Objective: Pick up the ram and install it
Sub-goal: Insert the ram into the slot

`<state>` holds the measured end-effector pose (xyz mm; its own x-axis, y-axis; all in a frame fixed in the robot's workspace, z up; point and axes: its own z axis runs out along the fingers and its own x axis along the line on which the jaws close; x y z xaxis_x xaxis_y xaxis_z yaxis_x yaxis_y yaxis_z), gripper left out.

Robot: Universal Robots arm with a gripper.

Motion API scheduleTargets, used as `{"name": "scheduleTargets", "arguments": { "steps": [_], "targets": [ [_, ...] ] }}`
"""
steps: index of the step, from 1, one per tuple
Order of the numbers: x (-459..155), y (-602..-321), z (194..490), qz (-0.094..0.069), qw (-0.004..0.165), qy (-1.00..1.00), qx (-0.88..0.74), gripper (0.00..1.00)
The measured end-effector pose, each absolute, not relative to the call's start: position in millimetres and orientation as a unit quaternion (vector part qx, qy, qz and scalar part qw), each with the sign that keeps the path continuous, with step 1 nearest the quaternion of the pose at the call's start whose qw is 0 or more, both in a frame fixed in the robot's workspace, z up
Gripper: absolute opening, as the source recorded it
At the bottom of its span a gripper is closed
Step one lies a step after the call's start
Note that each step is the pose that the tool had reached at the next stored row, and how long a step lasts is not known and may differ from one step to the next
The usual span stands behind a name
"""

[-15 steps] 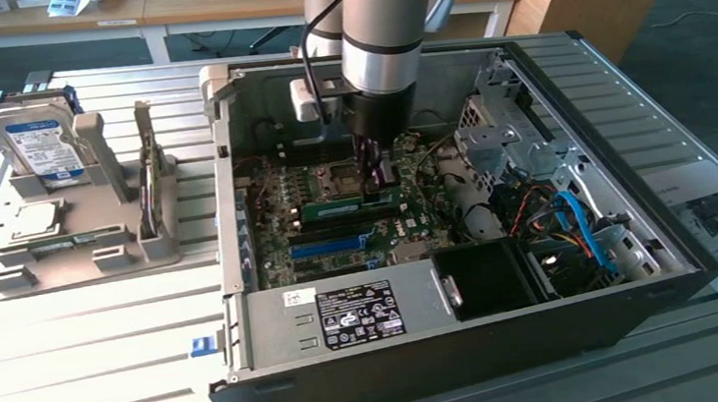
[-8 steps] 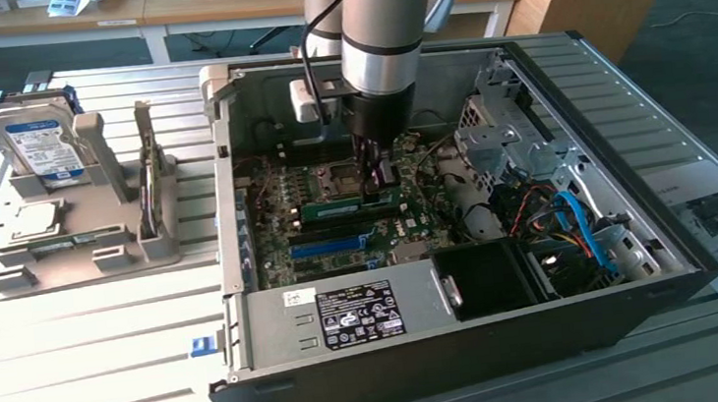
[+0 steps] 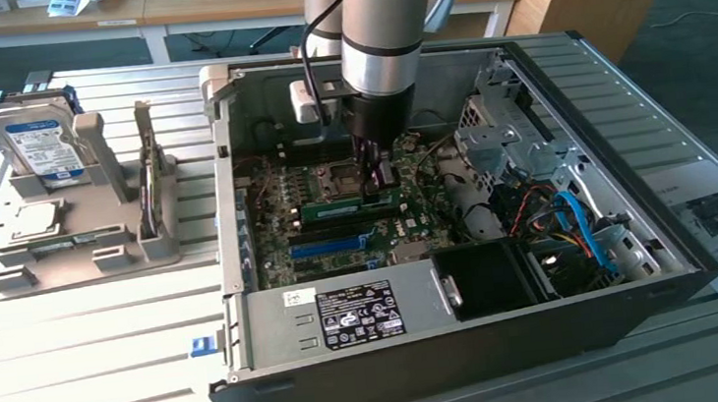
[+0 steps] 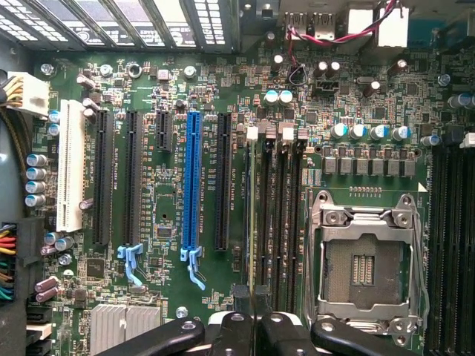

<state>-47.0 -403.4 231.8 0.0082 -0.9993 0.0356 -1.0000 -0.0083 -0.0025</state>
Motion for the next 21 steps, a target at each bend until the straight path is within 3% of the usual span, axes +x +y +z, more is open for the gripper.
{"name": "scheduleTargets", "arguments": {
  "steps": [21],
  "targets": [
    [-47.0,-403.7,231.8,0.008,0.006,-0.707,0.708,0.12]
  ]
}}
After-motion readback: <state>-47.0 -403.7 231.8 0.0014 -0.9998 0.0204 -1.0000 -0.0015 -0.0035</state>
